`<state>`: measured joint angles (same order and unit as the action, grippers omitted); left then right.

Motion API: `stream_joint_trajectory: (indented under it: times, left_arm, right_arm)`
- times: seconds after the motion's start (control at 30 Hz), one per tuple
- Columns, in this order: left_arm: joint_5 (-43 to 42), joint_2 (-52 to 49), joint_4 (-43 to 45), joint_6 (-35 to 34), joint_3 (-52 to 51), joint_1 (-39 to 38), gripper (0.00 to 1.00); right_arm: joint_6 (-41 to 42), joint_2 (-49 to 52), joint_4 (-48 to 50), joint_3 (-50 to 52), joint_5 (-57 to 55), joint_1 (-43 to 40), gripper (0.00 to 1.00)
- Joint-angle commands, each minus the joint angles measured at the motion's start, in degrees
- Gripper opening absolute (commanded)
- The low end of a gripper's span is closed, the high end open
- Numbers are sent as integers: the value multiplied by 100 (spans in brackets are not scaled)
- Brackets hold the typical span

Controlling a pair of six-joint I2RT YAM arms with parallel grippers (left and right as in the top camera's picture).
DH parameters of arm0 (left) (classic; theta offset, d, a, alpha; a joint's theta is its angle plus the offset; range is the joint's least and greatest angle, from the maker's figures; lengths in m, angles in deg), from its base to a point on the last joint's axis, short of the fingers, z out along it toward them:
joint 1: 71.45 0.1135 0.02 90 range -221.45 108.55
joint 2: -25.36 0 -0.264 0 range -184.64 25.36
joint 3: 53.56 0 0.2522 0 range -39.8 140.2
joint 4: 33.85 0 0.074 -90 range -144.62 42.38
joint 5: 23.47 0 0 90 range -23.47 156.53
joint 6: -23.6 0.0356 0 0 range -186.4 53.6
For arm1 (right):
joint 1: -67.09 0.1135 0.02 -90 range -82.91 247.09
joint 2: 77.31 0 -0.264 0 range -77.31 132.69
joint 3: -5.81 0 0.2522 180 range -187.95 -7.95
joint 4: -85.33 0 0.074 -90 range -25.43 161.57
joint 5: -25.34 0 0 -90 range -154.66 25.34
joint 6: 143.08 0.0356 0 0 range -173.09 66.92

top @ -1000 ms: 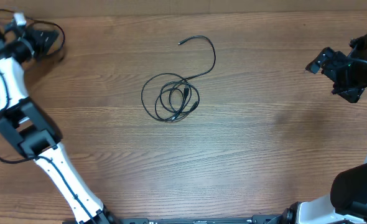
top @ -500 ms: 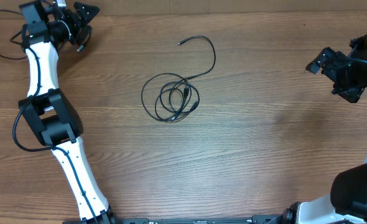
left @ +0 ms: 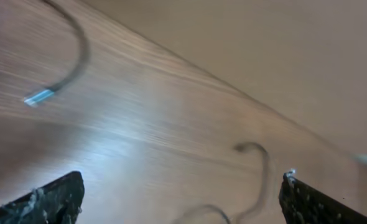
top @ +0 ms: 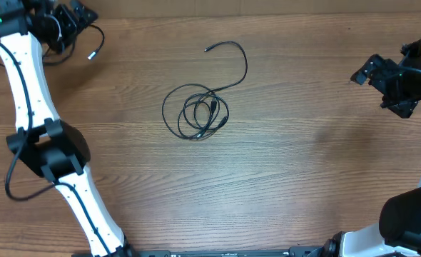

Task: Untangle cables
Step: 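Move the left gripper back over the remaining cable pile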

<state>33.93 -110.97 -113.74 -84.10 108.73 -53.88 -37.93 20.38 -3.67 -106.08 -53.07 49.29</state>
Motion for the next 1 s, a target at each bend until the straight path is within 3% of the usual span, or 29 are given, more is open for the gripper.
stream_joint_trajectory:
  times: [0.0, 0.13, 0.17, 0.2, 0.27, 0.3, 0.33, 0.37, 0.67, 0.97]
  left_arm:
    - [-188, 267, -599, 367, 131, -501, 100]
    - [417, 162, -1390, 619, 20, -1139, 98]
    - [616, 140, -1574, 619, -35, -1298, 88]
    - [752, 131, -1825, 647, -103, -1486, 72]
    - [748, 122, -2170, 984, -223, -1810, 66]
    - [752, 122, -2330, 1191, -271, -2002, 75]
    - [754, 122, -2422, 1340, -319, -2166, 92]
    - [756, 122, -2503, 1447, -369, -2354, 100]
    - [1377, 109, -2310, 1381, -457, -3530, 100]
    - [1373, 98, -1753, 1381, -837, -3976, 100]
  right_arm:
    - [-22, 11, 13, -13, 4, 4, 100]
    - [-22, 11, 11, -13, 4, 4, 100]
    - [-22, 11, 11, -13, 7, 4, 100]
    - [-22, 11, 13, -13, 7, 4, 100]
    - [-22, 11, 11, -13, 4, 4, 100]
    - [-22, 11, 11, -13, 7, 4, 100]
    - [-22, 11, 11, -13, 4, 4, 100]
    - [-22, 11, 13, -13, 4, 4, 100]
    - [-22, 11, 11, -13, 4, 4, 100]
    - [-22, 11, 11, -13, 4, 4, 100]
